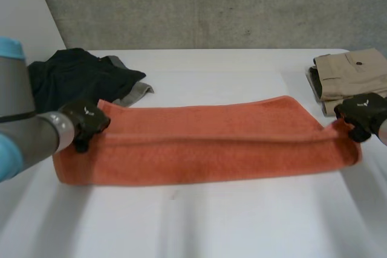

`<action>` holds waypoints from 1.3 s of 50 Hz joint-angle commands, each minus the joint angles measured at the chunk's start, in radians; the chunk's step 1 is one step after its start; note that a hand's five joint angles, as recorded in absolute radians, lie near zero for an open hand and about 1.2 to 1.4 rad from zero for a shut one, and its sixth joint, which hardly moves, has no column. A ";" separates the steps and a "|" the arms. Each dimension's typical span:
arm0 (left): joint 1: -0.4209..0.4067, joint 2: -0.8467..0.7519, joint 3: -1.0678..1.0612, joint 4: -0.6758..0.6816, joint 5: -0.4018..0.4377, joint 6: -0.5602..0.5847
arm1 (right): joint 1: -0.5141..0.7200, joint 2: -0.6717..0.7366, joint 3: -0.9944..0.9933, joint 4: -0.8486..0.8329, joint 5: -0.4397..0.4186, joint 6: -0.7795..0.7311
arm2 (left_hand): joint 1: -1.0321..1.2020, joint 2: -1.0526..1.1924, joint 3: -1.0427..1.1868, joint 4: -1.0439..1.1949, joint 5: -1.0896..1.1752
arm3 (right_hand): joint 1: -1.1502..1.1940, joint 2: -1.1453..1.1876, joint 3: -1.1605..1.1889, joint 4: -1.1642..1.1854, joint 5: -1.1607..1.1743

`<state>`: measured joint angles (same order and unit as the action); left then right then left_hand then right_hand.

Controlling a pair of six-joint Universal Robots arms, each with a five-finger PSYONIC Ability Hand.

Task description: Fold the laundry.

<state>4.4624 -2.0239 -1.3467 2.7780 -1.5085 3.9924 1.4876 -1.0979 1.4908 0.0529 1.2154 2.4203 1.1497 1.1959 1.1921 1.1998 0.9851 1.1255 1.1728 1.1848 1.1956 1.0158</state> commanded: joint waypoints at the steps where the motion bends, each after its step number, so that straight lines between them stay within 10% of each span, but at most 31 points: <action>1: -0.043 -0.183 0.289 0.006 -0.025 -0.026 | 0.068 0.118 -0.177 -0.126 0.045 0.134 | 0.247 0.200 0.204 0.196 0.237 | 0.271 0.223 0.211 0.201 0.206; 16: -0.038 -0.118 1.040 0.195 -0.098 -0.375 | 0.114 -0.016 -0.554 -0.603 0.288 0.566 | 0.247 0.200 0.204 0.196 0.237 | 0.271 0.223 0.211 0.201 0.206; 35: -0.014 -0.082 0.505 0.293 -0.042 -0.415 | 0.071 0.007 -0.362 -0.378 0.007 0.562 | 0.247 0.200 0.204 0.196 0.237 | 0.271 0.223 0.211 0.201 0.206; 56: -0.014 -0.153 0.038 0.488 0.062 -0.299 | -0.029 0.193 -0.118 -0.076 -0.191 0.238 | 0.247 0.200 0.204 0.196 0.237 | 0.267 0.220 0.208 0.197 0.203; 65: -0.008 -0.134 0.038 0.485 0.060 -0.322 | -0.036 0.171 -0.090 -0.076 -0.209 0.221 | 0.247 0.200 0.204 0.196 0.237 | -0.299 -0.346 -0.358 -0.369 -0.364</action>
<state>4.4519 -2.1688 -1.3135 3.2673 -1.4459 3.6886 1.4535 -0.9098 1.3843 -0.0202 1.0137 2.6485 1.1497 1.1962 1.1925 1.2010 0.9962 0.8476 0.8452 0.8487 0.8505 0.6734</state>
